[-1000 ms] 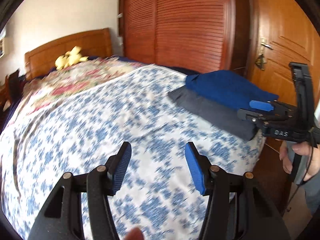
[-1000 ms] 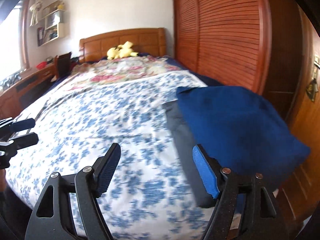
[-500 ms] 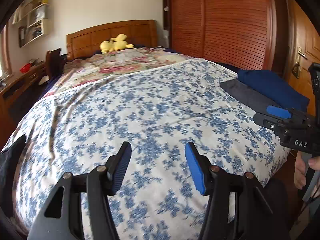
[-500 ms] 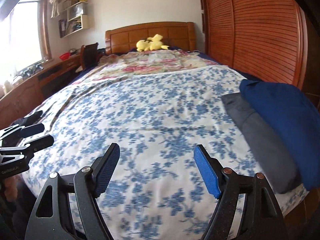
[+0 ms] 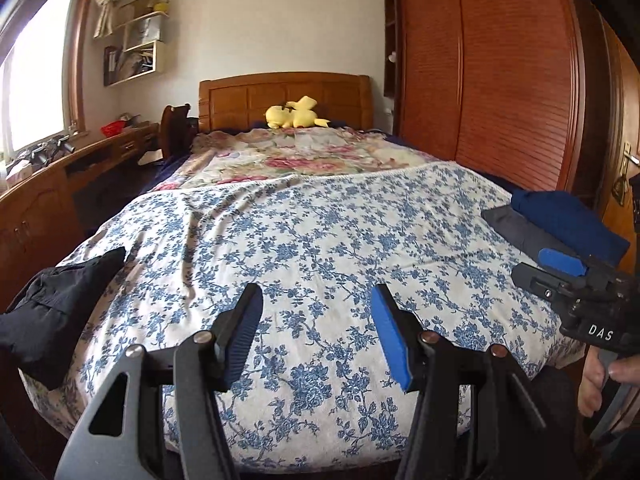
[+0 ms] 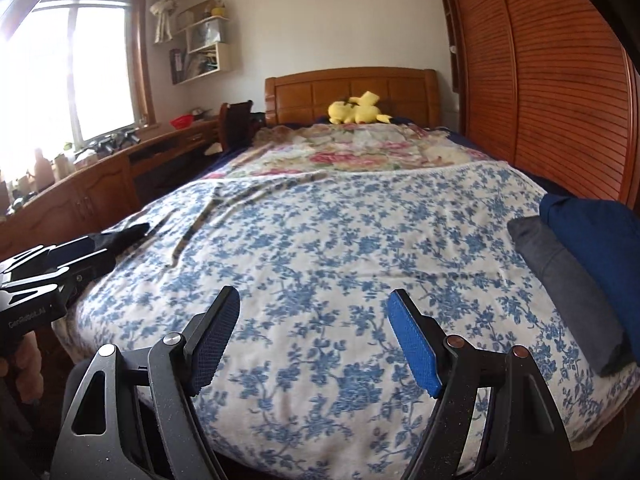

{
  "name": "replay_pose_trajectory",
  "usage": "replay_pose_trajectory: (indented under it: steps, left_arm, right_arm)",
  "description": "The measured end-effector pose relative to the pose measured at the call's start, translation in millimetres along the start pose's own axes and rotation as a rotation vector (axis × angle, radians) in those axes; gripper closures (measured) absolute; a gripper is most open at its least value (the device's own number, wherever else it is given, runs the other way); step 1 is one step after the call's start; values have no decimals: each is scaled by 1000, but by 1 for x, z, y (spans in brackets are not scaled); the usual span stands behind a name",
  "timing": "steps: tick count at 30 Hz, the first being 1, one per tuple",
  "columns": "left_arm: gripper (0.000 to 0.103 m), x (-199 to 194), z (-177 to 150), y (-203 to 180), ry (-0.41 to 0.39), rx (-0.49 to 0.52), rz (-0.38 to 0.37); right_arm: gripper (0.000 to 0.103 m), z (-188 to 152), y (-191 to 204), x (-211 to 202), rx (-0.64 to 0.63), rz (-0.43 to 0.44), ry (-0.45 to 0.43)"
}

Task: Fold large clothes

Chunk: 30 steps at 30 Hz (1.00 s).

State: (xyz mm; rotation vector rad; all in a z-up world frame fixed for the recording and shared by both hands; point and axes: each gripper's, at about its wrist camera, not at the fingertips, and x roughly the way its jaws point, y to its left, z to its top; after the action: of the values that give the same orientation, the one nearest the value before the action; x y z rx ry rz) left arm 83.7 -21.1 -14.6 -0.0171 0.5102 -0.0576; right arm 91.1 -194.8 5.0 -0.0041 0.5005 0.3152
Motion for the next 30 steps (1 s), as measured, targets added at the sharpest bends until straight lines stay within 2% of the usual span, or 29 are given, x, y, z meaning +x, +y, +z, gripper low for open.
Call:
replay_pose_trajectory:
  steps: [12, 30]
  left_arm:
    - [48, -9, -5, 20, -25, -55, 17]
    - [48, -13, -8, 20, -32, -55, 22]
  right_arm:
    - [25, 3, 12, -8, -10, 17, -21]
    - [25, 3, 11, -9, -2, 11, -17]
